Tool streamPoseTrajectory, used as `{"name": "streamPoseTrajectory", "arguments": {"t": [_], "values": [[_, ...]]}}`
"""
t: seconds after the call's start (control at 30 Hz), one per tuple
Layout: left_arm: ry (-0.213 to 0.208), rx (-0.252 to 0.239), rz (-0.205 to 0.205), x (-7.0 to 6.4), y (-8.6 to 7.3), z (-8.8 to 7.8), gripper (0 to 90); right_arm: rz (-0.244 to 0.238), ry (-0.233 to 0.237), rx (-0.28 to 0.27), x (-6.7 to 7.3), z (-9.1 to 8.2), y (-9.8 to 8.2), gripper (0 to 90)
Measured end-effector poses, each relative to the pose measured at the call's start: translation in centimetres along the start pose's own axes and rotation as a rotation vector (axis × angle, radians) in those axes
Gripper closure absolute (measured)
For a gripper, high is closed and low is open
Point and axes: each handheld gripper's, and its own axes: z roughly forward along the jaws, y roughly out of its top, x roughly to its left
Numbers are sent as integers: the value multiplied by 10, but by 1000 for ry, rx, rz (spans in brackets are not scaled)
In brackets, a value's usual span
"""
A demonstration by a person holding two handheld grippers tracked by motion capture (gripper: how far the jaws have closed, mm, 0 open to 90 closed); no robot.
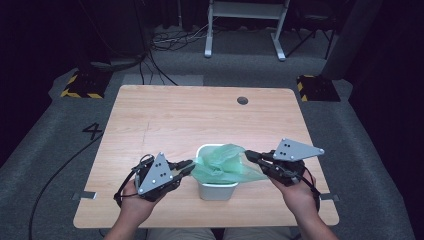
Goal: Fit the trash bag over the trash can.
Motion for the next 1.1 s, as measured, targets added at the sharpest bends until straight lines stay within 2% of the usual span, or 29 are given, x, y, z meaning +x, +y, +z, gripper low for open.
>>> {"name": "streamPoseTrajectory", "arguments": {"t": [0.03, 0.3, 0.43, 0.6, 0.83, 0.9, 1.03, 1.1], "values": [[10, 4, -9, 1, 0, 0, 898, 2, -3, 1, -1, 0, 0, 900], [138, 34, -106, 23, -8, -6, 900, 38, -33, 10, -15, -3, -7, 900], [190, 70, -123, 32, -14, -5, 900, 64, -47, 25, -23, -1, -14, 900], [217, 93, -156, 43, -22, -4, 900, 96, -62, 43, -34, 1, -23, 900], [252, 135, -176, 55, -26, 3, 900, 131, -87, 60, -47, 5, -32, 900], [253, 149, -195, 58, -28, 5, 900, 143, -94, 66, -51, 7, -34, 900], [258, 193, -204, 62, -32, 9, 900, 156, -101, 81, -56, 10, -39, 900], [257, 199, -218, 63, -35, 11, 900, 162, -101, 90, -57, 12, -42, 900]]}}
